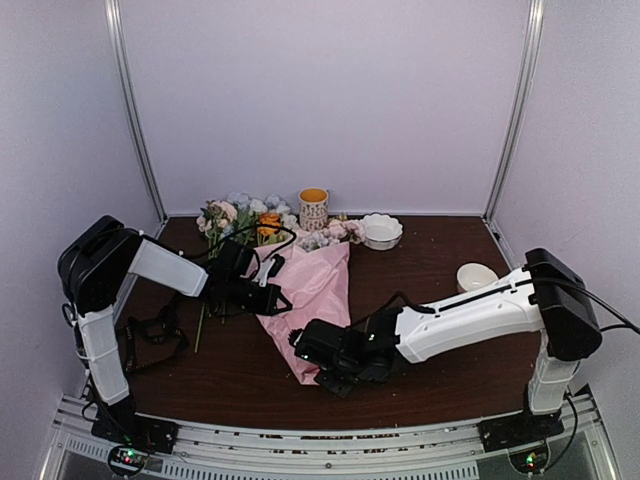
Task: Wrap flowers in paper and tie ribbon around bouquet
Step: Adjust the folded bouquet at the center of the board.
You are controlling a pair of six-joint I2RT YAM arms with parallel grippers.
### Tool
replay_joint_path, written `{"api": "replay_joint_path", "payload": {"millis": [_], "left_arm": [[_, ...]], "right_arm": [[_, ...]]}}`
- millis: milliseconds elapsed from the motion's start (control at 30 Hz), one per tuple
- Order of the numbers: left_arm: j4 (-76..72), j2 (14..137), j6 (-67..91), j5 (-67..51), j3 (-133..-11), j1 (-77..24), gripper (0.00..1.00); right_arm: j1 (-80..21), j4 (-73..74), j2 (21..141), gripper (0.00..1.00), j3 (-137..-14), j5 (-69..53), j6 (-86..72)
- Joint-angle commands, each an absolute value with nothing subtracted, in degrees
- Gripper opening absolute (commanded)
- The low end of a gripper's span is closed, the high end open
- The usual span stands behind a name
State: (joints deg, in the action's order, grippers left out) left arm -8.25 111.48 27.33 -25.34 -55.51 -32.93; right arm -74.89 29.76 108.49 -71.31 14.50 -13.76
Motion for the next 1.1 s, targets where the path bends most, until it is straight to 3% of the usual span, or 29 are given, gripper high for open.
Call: {"api": "replay_joint_path", "payload": {"millis": [0,400,733,833,933,1067], "left_arm": [[1.5,118.7,26.5,-19.9,-53.7,-32.6,0.00],[1.9,119.2,26.5,-19.9,-54.0,-32.5,0.00],[1.1,119.3,26.1,-22.2,-53.8,-31.7,0.00],[0.0,119.8,26.2,-21.8,-53.3,-31.7,0.00],[1.1,120.6,26.0,-23.2,-54.6,-31.4,0.00],[-0.7,119.6,26.2,-22.4,-52.7,-31.4,0.00]], "right_arm": [[-76.6,24.3,104.5,0.00,-71.4,9.7,-8.9],[-79.0,27.5,116.9,0.00,-79.0,3.4,-3.2],[-78.7,26.3,112.7,0.34,-77.4,-3.2,-3.3],[-77.0,22.1,105.1,0.40,-74.9,-16.1,-3.0],[-74.7,12.9,98.5,0.41,-69.6,-21.4,-7.0],[-69.8,11.3,99.0,0.33,-65.8,-12.8,-13.9]]}}
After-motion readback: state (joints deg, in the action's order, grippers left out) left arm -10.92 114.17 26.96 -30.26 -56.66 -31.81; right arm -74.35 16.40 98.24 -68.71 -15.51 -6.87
